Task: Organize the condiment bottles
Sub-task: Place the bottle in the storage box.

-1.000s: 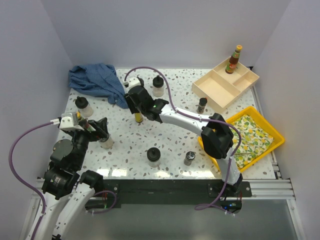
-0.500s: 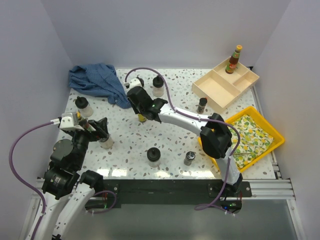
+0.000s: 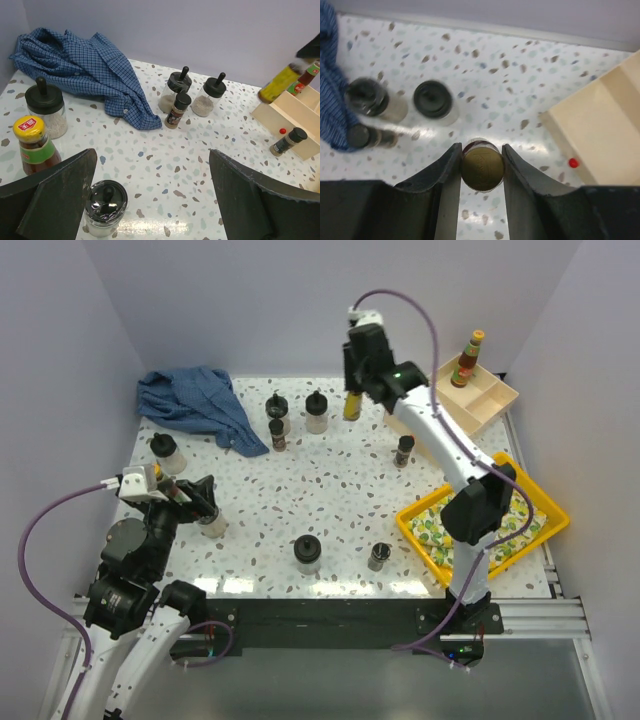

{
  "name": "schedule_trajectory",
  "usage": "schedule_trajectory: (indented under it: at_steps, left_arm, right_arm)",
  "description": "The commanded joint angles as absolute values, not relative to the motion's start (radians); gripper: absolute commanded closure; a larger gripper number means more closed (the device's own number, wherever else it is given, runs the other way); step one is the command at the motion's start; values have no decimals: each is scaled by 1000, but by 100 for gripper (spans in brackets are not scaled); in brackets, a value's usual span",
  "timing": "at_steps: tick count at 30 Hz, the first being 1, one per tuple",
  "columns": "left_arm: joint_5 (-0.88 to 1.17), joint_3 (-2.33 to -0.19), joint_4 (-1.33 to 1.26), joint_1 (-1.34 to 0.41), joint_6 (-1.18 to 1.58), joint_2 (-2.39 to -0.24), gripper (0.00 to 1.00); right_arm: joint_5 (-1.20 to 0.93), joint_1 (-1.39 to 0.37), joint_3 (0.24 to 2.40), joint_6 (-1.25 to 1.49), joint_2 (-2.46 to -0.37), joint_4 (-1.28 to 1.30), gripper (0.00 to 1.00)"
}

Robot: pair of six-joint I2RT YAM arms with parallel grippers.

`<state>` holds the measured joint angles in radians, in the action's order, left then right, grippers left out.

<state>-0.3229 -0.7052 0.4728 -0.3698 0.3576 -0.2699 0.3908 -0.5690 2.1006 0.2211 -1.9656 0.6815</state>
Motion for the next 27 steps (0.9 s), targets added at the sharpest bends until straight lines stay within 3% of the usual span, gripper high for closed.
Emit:
schedule_trajectory:
  at_steps: [1,14,27]
  left_arm:
    - [-345,-704,448,-374,364,-252,0]
    - [-334,-701,440,-374,360,-236,0]
    - [-362,-706,457,-376,370,-256,0]
  right_arm:
    - [399,-427,2212,186,-1874,654,100]
    - [512,-92,2447,163,-2127,454,100]
    - [607,-20,2456,138,-2302,212,100]
